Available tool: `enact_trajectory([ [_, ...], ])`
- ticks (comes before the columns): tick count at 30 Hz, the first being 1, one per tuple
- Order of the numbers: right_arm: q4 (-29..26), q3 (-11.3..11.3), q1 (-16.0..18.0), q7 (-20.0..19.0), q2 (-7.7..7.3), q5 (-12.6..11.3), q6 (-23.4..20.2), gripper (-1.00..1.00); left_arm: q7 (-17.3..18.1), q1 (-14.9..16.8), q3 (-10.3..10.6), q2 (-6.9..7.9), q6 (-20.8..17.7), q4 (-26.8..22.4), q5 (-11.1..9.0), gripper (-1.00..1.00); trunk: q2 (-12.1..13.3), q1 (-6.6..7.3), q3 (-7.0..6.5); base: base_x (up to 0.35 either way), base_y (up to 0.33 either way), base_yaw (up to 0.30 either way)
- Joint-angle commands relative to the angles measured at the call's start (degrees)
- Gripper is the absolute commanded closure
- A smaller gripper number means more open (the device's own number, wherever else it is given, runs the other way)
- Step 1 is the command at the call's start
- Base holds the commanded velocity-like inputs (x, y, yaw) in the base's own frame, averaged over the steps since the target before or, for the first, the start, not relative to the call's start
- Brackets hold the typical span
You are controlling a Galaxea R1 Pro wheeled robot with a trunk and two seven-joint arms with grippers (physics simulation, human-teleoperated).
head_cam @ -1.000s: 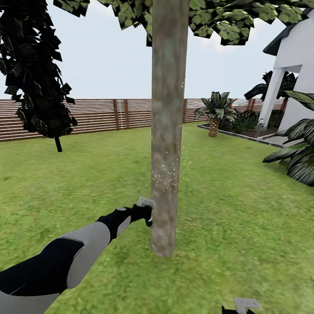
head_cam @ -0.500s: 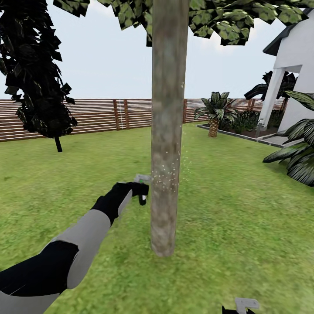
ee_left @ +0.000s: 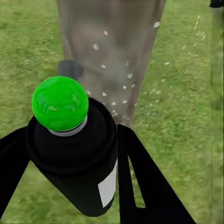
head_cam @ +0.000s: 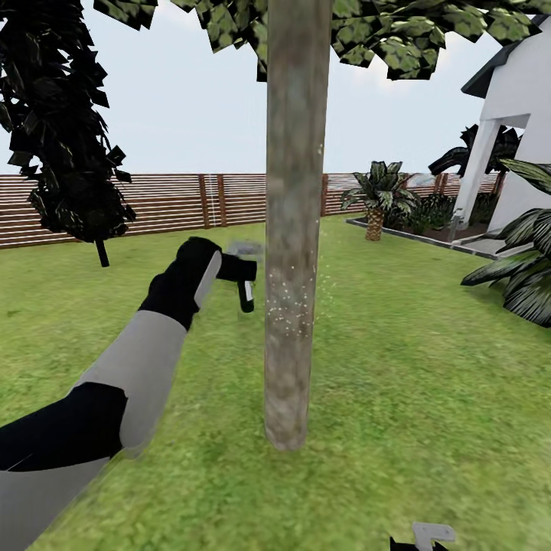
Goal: In the garden, pick up the pesticide atomizer on the floor and spray pesticide onto both trees until each tree trunk is fully covered.
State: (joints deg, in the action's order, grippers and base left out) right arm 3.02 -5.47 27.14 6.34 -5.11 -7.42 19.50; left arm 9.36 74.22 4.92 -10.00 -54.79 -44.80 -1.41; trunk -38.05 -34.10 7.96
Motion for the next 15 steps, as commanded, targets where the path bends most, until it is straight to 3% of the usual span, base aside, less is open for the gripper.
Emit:
enact_trajectory([
  [1, 0.24, -0.5, 0.1, -0.02, 0.02, -0.58, 0.42, -1.0, -0.01, 1.44, -0.22, 0.0, -0.47, 0.23, -1.3, 1.0, -0.08, -0.02, 0.12, 0.0, 0.0, 0.0],
  [2, 0.24, -0.5, 0.1, -0.02, 0.02, -0.58, 0.42, -1.0, 0.02, 3.53, -0.41, 0.0, -0.65, 1.15, -2.92, 1.0, -0.08, -0.02, 0.12, 0.0, 0.0, 0.0],
  [4, 0.24, -0.5, 0.1, -0.02, 0.02, -0.58, 0.42, -1.0, 0.03, 6.83, -0.53, 0.0, -0.77, 3.38, -4.05, 1.0, -0.08, -0.02, 0.12, 0.0, 0.0, 0.0],
  [9, 0.24, -0.5, 0.1, -0.02, 0.02, -0.58, 0.38, -1.0, 0.11, 14.86, -0.6, 0.0, -1.44, 6.64, -4.76, 1.0, -0.08, -0.02, 0.12, 0.0, 0.0, 0.0],
  [12, 0.24, -0.5, 0.1, -0.02, 0.02, -0.58, 0.38, -1.0, 0.2, 18.13, -0.61, 0.0, -1.76, 7.57, -4.84, 1.0, -0.08, -0.02, 0.12, 0.0, 0.0, 0.0],
  [15, 0.24, -0.5, 0.1, -0.02, 0.02, -0.58, 0.37, -1.0, 0.28, 19.25, -0.65, 0.0, -1.8, 7.97, -4.9, 1.0, -0.08, -0.02, 0.12, 0.0, 0.0, 0.0],
])
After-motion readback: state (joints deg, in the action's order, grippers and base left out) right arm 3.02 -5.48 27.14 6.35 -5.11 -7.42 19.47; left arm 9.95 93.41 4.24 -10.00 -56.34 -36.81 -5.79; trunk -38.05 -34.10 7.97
